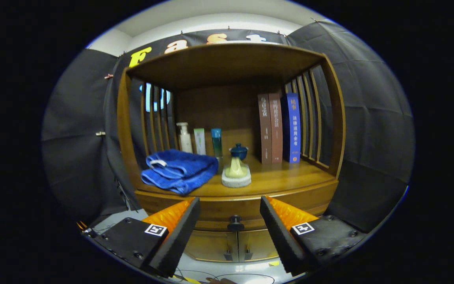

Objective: Pull open the drawer, take out the items inside it, and place them on the countertop above the cabinet.

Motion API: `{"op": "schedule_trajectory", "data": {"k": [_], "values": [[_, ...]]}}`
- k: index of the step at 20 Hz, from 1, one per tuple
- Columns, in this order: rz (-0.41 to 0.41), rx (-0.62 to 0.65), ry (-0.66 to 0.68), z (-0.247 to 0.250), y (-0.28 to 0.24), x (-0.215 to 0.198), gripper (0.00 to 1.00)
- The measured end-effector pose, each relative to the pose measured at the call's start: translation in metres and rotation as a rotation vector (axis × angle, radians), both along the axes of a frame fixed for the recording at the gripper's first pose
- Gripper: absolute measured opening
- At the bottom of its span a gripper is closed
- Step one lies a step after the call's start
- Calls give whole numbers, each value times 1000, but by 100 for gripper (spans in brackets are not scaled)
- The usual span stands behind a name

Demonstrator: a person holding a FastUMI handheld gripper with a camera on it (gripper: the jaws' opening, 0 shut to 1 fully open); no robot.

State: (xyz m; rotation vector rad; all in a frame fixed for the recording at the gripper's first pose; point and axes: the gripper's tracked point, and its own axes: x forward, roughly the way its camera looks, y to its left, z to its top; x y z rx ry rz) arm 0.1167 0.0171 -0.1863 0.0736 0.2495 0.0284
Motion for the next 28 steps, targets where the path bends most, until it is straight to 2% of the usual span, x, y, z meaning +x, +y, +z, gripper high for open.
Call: {"op": "schedule_trajectory", "data": {"k": [6,11,16,22,28], "values": [[9,6,-72,104,-4,-32,99],[19,1,-80,156,-1,-58,99],[30,-36,-114,174,2,-80,99],[15,-35,-147,183,-1,-87,99],[34,-53,-138,181,3,-88,99]]}}
